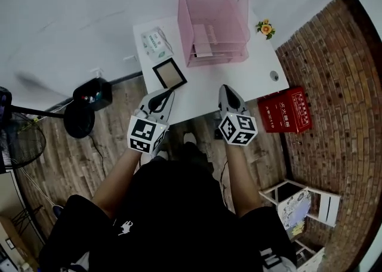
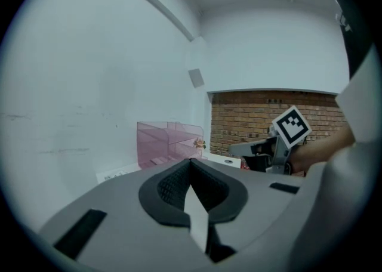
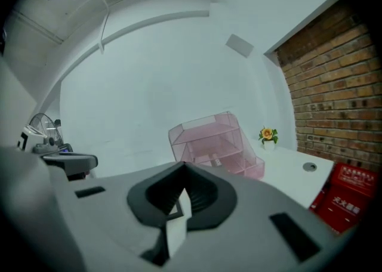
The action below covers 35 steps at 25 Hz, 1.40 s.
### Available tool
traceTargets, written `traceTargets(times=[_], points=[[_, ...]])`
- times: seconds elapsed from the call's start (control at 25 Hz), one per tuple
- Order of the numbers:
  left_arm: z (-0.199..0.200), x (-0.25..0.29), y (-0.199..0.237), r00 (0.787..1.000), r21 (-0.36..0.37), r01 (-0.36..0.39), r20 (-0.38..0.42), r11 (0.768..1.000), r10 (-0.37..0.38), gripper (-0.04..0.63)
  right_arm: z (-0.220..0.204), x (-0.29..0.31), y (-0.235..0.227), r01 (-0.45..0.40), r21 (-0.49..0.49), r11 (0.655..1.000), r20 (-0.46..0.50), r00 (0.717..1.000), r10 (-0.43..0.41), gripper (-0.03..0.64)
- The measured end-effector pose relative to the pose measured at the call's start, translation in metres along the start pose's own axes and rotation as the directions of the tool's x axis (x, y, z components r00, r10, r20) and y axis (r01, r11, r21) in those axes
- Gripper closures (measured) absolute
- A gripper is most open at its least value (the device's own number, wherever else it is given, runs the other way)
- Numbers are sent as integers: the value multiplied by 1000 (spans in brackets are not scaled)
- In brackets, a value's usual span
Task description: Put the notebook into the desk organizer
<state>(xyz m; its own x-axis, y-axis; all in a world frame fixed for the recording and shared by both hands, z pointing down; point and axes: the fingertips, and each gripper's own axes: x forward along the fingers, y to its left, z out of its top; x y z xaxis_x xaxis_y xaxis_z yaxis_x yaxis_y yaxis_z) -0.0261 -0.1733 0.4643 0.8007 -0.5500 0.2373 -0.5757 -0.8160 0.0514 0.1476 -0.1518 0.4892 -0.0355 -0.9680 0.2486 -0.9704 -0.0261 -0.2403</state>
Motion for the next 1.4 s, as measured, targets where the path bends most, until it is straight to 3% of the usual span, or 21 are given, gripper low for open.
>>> traceTargets(times=[0.2,0.72,1.12,1.4], points=[[12,-24,4,999,15,30,43,999,-31,594,7,-38,27,9,-38,999,36,999,-7,615],[33,-76,-7,986,28,104,126,994,-107,594,25,-125,76,59,-1,998,159,986,-58,615],[47,-99,-17,982,72,80,163,994,-91,594,44,-159,92,52,0,999,208,977,-51,615],[54,-105,-17,983,39,20,182,999,-27,594,64,-182,83,68,-39,997,236,970,-57,615]])
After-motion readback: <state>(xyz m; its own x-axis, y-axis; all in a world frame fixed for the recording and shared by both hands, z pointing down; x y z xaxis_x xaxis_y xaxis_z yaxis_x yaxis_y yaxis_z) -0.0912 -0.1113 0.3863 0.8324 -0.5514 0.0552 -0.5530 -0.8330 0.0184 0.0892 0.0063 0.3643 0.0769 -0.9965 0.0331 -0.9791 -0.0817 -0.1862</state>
